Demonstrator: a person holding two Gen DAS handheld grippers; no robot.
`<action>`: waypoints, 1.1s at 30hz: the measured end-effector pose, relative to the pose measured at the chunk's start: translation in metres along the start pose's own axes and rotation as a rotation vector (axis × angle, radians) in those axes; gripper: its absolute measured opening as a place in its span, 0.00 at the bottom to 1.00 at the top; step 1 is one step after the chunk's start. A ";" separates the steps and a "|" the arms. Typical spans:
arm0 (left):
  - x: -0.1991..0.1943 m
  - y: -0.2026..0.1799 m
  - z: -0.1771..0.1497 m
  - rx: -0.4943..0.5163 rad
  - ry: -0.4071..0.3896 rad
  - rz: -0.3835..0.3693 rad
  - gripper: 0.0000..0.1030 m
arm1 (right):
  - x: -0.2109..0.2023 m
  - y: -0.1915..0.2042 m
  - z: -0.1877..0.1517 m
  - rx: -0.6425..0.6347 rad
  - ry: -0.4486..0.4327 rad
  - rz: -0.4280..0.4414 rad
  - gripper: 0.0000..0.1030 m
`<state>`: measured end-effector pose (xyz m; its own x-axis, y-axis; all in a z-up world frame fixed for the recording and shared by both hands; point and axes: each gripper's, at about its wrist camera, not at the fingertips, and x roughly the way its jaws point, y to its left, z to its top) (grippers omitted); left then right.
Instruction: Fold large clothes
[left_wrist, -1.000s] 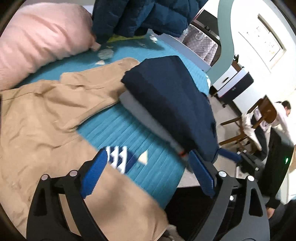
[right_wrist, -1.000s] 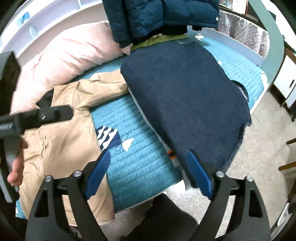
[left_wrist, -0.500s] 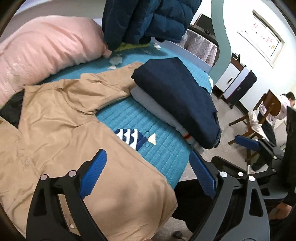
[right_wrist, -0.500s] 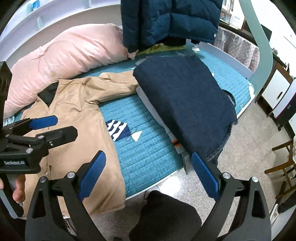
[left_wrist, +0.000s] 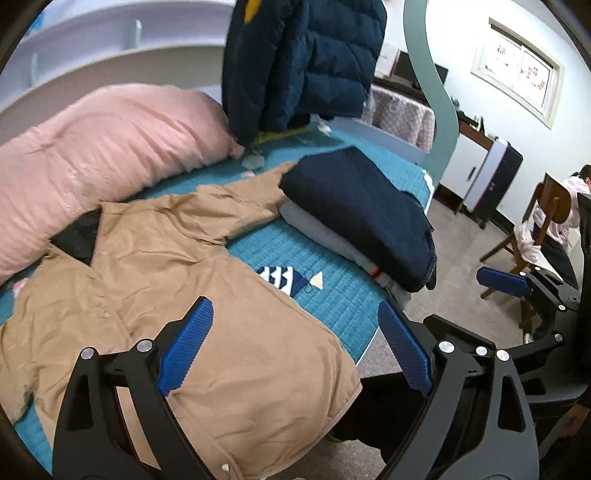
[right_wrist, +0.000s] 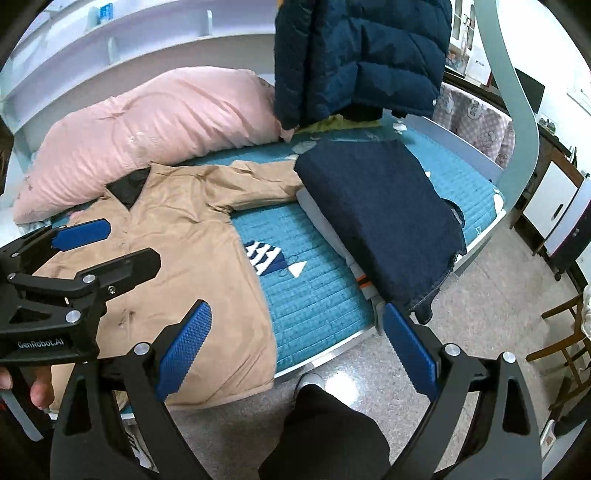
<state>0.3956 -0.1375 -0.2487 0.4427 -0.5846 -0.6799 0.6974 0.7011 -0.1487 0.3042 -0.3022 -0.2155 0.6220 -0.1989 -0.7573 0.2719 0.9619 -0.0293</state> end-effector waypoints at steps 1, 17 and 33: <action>-0.007 0.000 -0.001 0.000 -0.012 0.012 0.88 | -0.005 0.002 -0.001 -0.002 -0.006 0.006 0.88; -0.174 -0.046 -0.050 -0.086 -0.225 0.316 0.89 | -0.124 0.023 -0.024 -0.085 -0.190 0.160 0.88; -0.271 -0.116 -0.086 -0.109 -0.319 0.469 0.91 | -0.211 0.017 -0.060 -0.092 -0.293 0.256 0.88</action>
<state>0.1466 -0.0252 -0.1090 0.8506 -0.2831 -0.4431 0.3305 0.9433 0.0316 0.1336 -0.2328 -0.0955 0.8479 0.0177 -0.5298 0.0216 0.9975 0.0678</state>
